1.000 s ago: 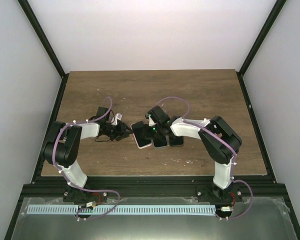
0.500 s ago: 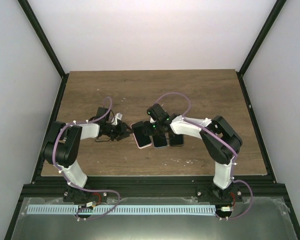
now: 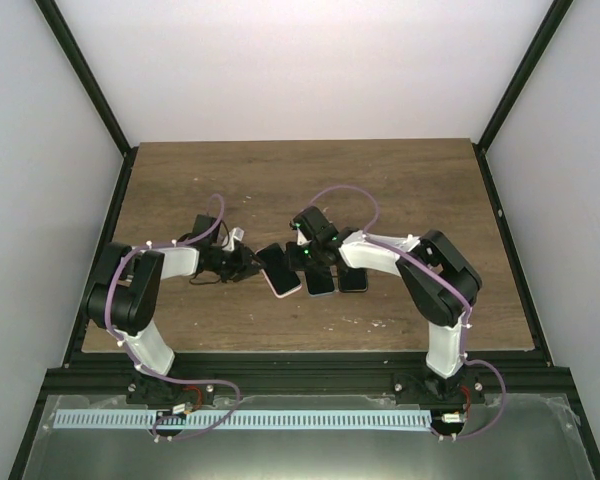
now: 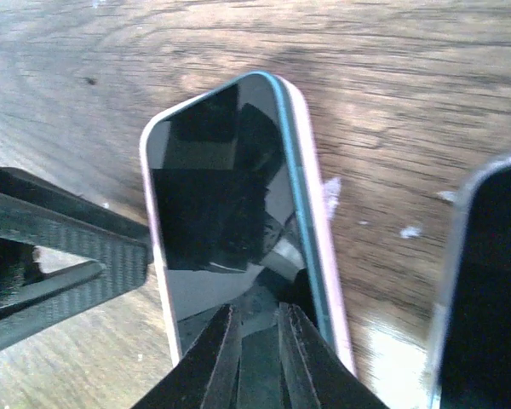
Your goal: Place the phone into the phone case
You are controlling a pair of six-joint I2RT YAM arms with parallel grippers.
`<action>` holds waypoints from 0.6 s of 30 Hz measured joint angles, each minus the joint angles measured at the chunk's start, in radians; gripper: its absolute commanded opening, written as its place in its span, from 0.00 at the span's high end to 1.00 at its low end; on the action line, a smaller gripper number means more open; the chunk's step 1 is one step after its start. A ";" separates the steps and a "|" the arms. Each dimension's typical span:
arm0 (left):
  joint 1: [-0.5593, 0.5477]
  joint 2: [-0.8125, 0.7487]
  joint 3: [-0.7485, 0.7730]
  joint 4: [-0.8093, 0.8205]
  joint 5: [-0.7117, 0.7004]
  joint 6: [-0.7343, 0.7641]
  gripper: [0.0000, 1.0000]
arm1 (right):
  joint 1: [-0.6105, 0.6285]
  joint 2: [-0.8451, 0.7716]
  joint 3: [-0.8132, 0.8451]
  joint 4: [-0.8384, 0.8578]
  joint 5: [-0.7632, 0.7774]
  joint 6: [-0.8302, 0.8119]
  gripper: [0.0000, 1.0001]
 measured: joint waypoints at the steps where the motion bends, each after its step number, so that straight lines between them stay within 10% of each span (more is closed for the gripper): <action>1: 0.000 0.000 0.000 0.000 0.000 0.002 0.69 | 0.000 0.002 0.000 0.011 -0.015 0.005 0.87; 18: 0.000 0.013 0.008 -0.021 -0.010 0.008 0.70 | -0.005 -0.013 -0.042 0.091 -0.037 0.026 0.49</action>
